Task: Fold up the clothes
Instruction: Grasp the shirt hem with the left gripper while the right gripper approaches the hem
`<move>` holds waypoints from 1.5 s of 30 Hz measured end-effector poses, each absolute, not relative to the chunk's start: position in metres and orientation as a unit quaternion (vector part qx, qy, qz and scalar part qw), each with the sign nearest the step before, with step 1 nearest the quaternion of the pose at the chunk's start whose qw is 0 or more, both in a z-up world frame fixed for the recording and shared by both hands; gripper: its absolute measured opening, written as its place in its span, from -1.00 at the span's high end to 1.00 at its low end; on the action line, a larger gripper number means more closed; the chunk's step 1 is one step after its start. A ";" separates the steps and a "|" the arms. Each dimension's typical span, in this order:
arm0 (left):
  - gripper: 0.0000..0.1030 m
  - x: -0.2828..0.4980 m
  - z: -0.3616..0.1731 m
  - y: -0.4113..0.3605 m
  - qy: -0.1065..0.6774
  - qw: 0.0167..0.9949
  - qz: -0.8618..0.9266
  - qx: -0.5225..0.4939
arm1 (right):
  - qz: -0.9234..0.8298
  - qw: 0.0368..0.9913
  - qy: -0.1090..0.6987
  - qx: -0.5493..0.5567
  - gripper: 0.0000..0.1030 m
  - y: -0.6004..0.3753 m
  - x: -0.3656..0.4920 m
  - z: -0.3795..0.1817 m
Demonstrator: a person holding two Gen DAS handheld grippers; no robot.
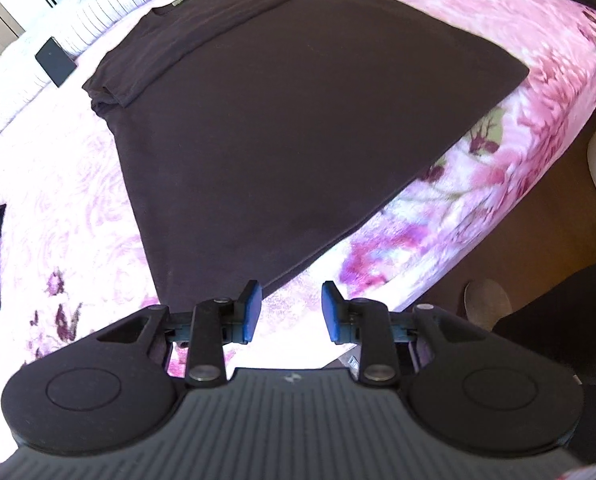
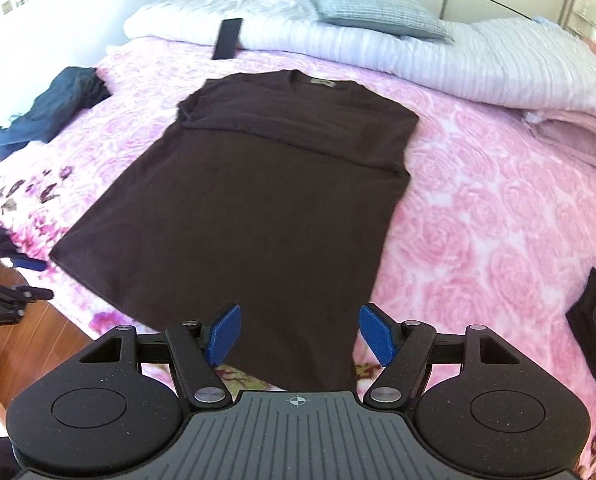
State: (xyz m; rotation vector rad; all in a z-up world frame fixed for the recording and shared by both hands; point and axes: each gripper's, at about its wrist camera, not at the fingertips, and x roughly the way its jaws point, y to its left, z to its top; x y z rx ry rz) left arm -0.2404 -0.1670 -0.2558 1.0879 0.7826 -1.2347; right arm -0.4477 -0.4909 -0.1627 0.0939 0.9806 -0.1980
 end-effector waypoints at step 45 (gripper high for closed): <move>0.89 -0.202 -0.304 -0.185 0.183 0.615 -0.551 0.534 | 0.136 0.866 0.392 -0.280 -0.35 -0.324 -0.395 -0.381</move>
